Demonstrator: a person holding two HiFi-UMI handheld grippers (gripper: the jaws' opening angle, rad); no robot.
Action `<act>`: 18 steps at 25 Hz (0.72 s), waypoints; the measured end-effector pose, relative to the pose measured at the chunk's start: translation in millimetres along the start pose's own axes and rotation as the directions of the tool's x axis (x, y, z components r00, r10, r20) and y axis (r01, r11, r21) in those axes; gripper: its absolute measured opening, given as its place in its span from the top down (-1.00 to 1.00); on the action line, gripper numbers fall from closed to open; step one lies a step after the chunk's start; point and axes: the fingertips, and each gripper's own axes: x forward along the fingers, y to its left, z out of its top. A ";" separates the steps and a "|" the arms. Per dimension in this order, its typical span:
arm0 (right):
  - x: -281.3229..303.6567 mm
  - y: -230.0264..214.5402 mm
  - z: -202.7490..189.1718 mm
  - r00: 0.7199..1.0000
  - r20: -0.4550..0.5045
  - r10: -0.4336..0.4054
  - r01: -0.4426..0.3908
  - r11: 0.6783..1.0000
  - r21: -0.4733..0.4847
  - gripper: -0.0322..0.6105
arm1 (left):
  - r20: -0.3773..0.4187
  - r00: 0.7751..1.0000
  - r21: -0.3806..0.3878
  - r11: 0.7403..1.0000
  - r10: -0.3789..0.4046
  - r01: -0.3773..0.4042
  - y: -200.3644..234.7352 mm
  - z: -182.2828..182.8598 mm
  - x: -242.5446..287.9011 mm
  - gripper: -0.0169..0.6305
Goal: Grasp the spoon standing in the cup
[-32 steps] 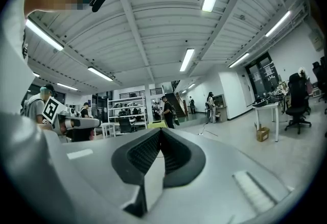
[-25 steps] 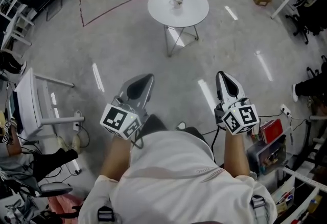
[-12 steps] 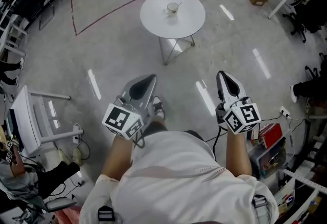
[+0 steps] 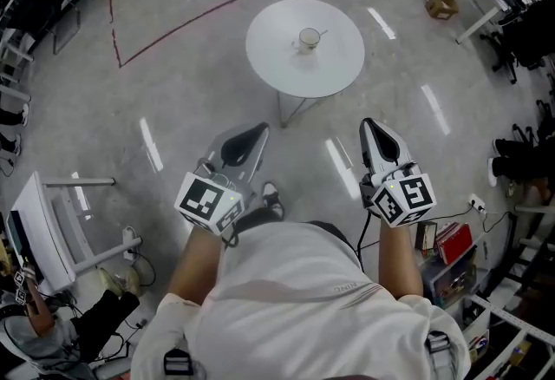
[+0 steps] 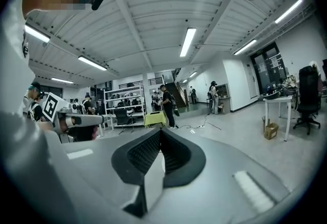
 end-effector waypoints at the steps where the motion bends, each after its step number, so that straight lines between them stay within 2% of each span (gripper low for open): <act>1: 15.6 2.3 2.3 1.000 -0.006 -0.001 0.001 1.000 -0.001 0.89 | 0.003 1.000 -0.005 1.000 0.001 -0.001 16.1 2.3 2.7 0.95; 5: 62.8 3.2 10.7 1.000 -0.018 -0.015 0.015 1.000 -0.005 0.89 | 0.010 1.000 -0.016 1.000 -0.002 0.002 67.5 9.7 13.9 0.95; 8: 84.1 -2.3 14.1 1.000 -0.019 -0.023 0.023 1.000 -0.010 0.89 | 0.016 1.000 -0.030 1.000 -0.008 0.008 89.8 13.4 24.6 0.94; 14: 105.1 -30.6 14.4 0.998 -0.046 -0.043 0.043 0.999 0.007 0.89 | -0.001 1.000 -0.054 0.998 -0.014 0.014 107.3 9.4 55.5 0.95; 18: 119.5 -72.9 10.4 0.998 -0.065 -0.021 0.022 0.999 0.025 0.89 | -0.013 1.000 -0.059 0.998 0.008 -0.009 110.8 7.4 94.1 0.95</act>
